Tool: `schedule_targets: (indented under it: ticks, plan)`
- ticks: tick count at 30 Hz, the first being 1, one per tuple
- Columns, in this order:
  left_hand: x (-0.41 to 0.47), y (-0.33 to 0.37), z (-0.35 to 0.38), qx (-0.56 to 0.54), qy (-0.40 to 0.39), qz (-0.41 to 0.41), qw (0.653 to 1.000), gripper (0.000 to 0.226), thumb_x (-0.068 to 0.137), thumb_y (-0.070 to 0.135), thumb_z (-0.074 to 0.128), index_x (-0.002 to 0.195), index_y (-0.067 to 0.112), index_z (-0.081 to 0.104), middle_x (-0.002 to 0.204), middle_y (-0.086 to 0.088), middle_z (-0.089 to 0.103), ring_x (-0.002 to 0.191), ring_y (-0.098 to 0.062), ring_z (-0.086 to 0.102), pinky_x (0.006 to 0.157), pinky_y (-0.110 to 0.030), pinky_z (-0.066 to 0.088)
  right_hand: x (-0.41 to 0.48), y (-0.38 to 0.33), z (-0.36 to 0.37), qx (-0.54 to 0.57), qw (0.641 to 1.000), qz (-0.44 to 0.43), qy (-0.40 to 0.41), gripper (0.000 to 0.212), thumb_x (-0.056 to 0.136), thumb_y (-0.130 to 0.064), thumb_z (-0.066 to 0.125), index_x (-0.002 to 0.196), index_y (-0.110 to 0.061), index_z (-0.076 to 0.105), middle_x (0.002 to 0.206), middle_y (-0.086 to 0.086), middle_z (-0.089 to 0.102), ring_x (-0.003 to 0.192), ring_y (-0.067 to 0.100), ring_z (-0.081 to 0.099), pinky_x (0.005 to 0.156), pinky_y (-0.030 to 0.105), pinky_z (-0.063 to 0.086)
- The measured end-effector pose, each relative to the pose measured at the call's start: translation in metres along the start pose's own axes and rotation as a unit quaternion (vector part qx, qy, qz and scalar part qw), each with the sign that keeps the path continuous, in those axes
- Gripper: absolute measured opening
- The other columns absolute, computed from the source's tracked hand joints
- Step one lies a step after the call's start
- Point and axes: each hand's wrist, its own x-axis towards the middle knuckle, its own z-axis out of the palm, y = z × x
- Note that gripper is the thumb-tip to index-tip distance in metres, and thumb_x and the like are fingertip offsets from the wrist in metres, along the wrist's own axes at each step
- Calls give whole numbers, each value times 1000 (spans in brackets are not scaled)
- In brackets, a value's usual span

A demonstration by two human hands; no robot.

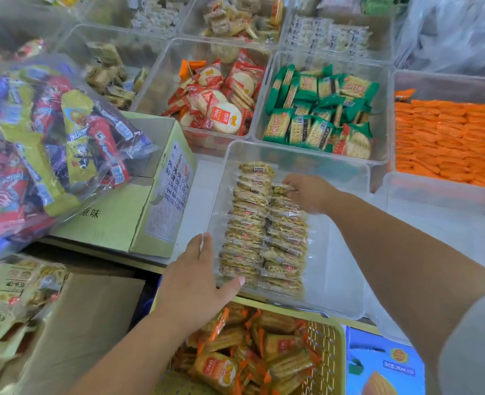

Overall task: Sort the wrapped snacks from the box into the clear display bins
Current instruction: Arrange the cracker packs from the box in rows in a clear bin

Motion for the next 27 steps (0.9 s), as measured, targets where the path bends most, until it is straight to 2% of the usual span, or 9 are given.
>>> schedule_targets:
  ticks: [5,8,10,11,13,16,19,23,27]
  plan:
    - [2,-1,0,10,-4,4,1000,112,85,87,31,164,15,-2,171,-2,6,151,-24,29,118,-39,35,3,3,1,7,999,14,-42,37,106,-32,38,141,-19,46,135,14,60,115,31,56,88,35,42]
    - [1,-4,-5,-47,-24,11,999,107,88,82,37,164,18,-1,172,0,3,157,-20,14,124,-37,22,-4,0,3,13,999,28,-38,43,107,-38,31,146,-22,41,141,14,56,124,34,53,101,42,44]
    - [-5,-8,-13,-147,-10,19,989,90,95,69,44,165,23,11,171,5,10,157,-15,10,124,-33,14,-10,-3,6,-11,999,33,-12,47,106,-43,31,147,-24,41,143,12,55,127,34,51,103,47,44]
    - [-11,-12,-16,-187,26,24,982,77,98,59,49,162,24,25,167,4,23,154,-16,19,123,-33,18,-15,-5,8,-26,999,34,8,48,105,-45,33,148,-25,40,146,10,53,130,34,48,105,48,43]
    - [-25,-24,-17,-202,144,41,968,46,99,38,60,140,18,57,138,0,54,130,-22,48,109,-38,40,-28,-10,12,-32,997,38,52,52,104,-47,38,152,-26,38,154,7,45,141,31,38,112,48,37]
    - [-52,-44,-8,-173,227,53,957,20,94,29,64,108,16,69,100,6,61,95,-16,57,83,-39,52,-61,-24,20,-32,991,26,129,54,101,-49,45,150,-26,42,157,5,41,147,29,30,118,49,29]
    - [-75,-62,8,-76,235,91,965,28,86,40,61,95,17,73,89,3,60,83,-20,57,72,-36,50,-106,-47,34,26,981,-21,193,51,98,-46,55,144,-24,51,151,5,48,144,30,34,117,50,31]
    - [-88,-76,28,37,197,59,978,50,64,45,90,102,16,74,84,-1,47,72,-26,50,57,-39,49,-166,-80,62,92,967,-74,227,46,93,-39,67,134,-19,62,142,6,56,134,30,46,111,50,40]
    - [-90,-69,35,40,194,32,980,58,55,40,96,100,15,70,90,-4,50,75,-27,53,59,-38,49,-203,-113,92,77,971,-132,185,48,92,-52,55,132,-26,61,143,1,54,136,27,44,113,50,38]
